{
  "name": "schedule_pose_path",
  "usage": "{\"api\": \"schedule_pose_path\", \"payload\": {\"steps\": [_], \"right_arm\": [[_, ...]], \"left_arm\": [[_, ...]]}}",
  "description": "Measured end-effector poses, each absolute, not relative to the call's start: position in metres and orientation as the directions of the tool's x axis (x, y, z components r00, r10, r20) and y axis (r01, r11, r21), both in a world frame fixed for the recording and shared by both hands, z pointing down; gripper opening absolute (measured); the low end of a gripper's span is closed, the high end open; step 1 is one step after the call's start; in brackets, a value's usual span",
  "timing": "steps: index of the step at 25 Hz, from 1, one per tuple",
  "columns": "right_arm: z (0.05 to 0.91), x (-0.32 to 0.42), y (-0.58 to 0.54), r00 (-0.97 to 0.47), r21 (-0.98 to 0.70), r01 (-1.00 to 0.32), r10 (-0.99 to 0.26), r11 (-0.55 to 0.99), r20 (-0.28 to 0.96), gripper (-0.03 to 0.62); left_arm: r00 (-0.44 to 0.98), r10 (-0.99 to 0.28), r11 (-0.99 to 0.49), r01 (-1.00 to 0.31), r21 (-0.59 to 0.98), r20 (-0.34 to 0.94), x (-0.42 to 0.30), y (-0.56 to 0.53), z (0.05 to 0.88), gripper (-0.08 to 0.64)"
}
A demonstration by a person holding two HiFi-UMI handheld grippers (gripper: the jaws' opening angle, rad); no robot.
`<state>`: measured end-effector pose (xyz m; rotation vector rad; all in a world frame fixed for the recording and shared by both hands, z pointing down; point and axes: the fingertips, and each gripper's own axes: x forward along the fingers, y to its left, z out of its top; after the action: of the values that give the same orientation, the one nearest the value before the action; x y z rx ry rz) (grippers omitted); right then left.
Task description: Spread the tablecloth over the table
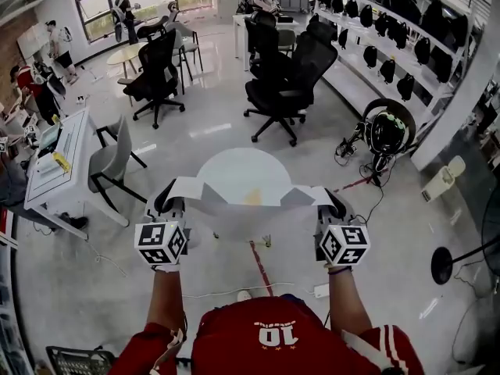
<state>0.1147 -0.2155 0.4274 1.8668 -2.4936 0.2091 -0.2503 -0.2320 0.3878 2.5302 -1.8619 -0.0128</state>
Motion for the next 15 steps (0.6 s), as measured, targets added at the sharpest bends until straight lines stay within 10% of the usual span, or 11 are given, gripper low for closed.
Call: {"api": "schedule_pose_path", "payload": {"steps": [15], "right_arm": [[0.416, 0.107, -0.244, -0.305, -0.078, -0.951, -0.949, 0.299, 0.077, 0.018]], "left_arm": [[0.288, -0.956, -0.289, -0.957, 0.0, -0.049, -0.257, -0.258, 0.368, 0.009]]}}
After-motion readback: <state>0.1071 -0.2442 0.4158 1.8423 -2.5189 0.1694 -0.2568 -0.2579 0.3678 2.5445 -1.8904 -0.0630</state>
